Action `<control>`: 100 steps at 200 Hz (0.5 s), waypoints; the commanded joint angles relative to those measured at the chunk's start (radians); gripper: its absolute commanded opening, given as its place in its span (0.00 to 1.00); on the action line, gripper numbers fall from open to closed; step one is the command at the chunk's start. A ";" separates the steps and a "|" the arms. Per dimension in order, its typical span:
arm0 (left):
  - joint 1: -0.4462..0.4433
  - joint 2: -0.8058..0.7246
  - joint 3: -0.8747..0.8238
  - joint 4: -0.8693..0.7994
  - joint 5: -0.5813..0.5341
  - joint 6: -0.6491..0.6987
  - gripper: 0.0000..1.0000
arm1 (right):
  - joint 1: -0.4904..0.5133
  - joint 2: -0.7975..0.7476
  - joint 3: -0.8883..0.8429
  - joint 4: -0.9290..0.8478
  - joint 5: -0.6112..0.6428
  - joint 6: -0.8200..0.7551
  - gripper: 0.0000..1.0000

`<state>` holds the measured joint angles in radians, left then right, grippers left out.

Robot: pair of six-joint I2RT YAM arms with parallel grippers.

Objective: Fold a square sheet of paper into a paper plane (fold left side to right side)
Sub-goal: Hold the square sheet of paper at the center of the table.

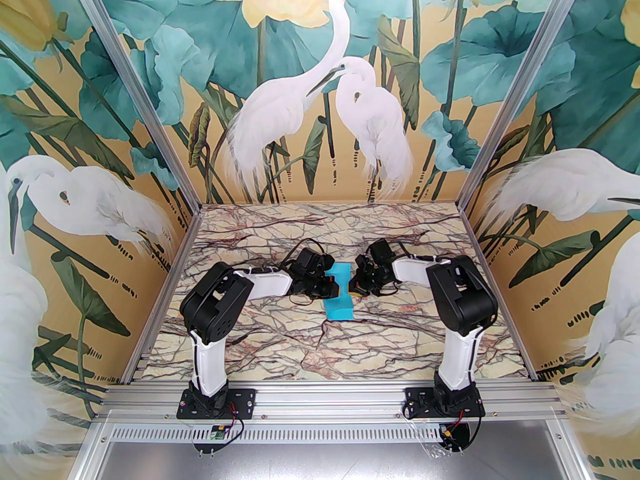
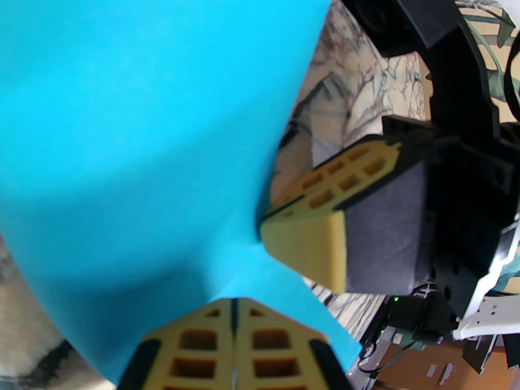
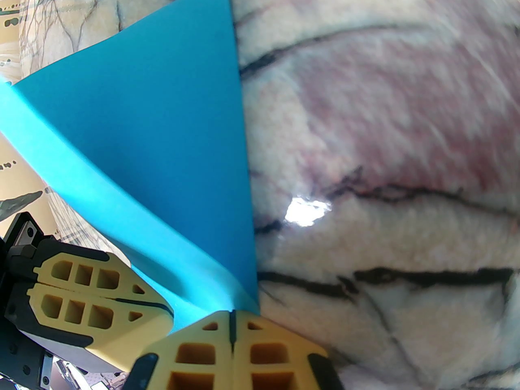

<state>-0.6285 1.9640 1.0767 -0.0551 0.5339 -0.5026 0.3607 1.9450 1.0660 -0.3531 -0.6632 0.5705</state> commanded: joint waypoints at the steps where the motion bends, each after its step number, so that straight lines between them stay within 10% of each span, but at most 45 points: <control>1: -0.002 0.025 -0.021 -0.022 -0.026 0.022 0.07 | 0.007 0.065 -0.028 -0.056 0.107 -0.017 0.03; 100: -0.014 0.058 -0.028 -0.059 -0.081 0.035 0.06 | 0.008 -0.100 0.032 0.021 0.028 -0.004 0.05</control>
<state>-0.6304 1.9713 1.0664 -0.0586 0.5259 -0.4938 0.3637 1.9198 1.0672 -0.3527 -0.6479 0.5709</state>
